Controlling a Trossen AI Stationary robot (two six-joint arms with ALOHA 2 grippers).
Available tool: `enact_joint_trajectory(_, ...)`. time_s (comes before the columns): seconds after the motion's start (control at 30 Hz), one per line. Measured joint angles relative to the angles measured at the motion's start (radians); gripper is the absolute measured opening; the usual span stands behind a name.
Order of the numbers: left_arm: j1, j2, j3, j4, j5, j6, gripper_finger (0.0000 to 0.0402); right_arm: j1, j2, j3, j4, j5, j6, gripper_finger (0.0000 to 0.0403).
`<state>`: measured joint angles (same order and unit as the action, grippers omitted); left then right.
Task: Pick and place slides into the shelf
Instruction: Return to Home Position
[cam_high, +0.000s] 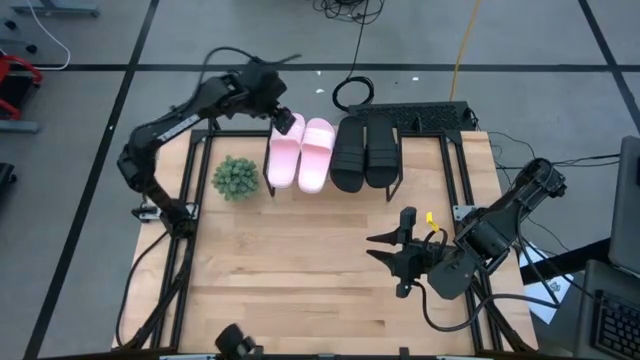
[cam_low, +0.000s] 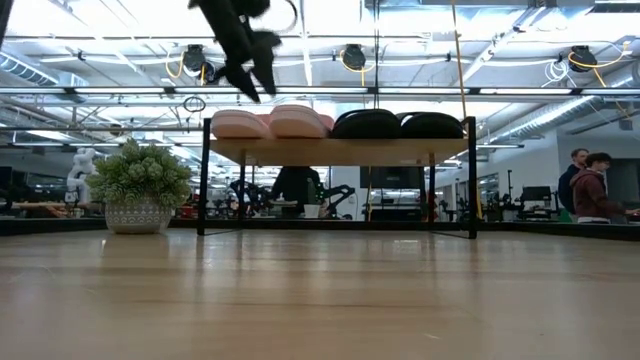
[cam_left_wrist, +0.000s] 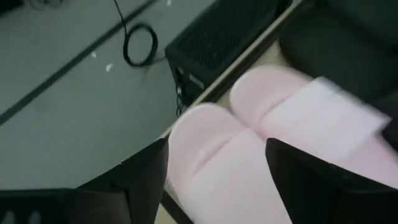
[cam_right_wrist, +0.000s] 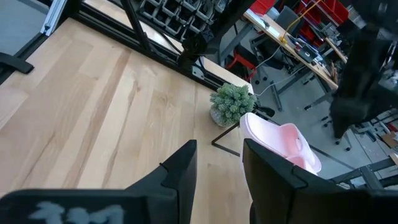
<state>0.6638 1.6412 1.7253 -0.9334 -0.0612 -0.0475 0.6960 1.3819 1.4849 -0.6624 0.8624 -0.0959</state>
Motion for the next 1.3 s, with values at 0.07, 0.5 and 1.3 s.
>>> enact_joint_trajectory(0.07, -0.011, -0.037, 0.028, -0.024, 0.001, -0.012, 0.0271, 0.000, 0.000, 0.000, -0.001, 0.000, -0.002, 0.0118)
enact_joint_trajectory(0.5, -0.352, -0.477, 0.109, -0.181, 0.006, -0.100, 0.0271, 0.016, -0.116, -0.001, -0.083, 0.059, 0.052, 0.0118)
enact_joint_trajectory(1.3, -0.829, -1.093, -0.576, -0.003, -0.359, -0.306, 0.0271, 0.178, -0.418, -0.048, -0.400, 0.079, 0.525, 0.0118)
